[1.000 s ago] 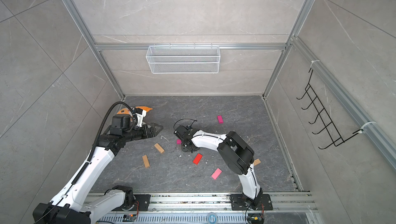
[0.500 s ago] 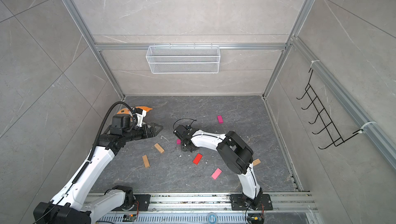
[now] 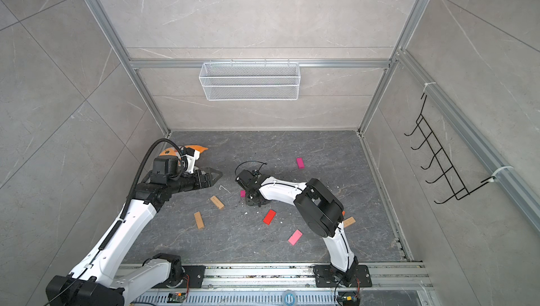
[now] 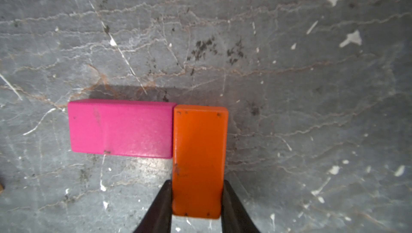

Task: Assemble the letter p with building blocks
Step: Assemble the building block at the center of the board.

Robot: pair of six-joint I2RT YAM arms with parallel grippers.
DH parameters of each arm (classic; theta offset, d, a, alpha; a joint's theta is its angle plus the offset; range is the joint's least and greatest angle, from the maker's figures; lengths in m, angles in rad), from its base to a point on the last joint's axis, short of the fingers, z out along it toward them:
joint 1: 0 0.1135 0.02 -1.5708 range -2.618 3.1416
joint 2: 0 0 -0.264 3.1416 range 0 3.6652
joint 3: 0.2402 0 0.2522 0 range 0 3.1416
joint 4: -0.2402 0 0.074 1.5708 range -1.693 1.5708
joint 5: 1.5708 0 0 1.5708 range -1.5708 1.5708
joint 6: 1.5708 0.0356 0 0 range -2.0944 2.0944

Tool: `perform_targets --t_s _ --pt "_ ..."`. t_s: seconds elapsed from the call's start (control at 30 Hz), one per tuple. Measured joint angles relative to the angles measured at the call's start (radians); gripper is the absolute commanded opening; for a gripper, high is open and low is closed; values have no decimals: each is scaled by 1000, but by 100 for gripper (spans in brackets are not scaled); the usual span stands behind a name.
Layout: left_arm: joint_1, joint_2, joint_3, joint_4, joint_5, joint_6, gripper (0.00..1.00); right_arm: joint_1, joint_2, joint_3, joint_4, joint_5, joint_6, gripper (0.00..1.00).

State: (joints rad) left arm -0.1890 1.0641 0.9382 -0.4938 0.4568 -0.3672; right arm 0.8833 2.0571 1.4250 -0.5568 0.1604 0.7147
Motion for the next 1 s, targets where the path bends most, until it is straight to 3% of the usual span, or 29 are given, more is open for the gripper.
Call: perform_targets --t_s 0.73,1.0 --pt "0 5 0 0 3 0 99 6 0 0 18 -9 0 60" --pt "4 5 0 0 2 0 99 5 -4 0 29 -22 -1 74"
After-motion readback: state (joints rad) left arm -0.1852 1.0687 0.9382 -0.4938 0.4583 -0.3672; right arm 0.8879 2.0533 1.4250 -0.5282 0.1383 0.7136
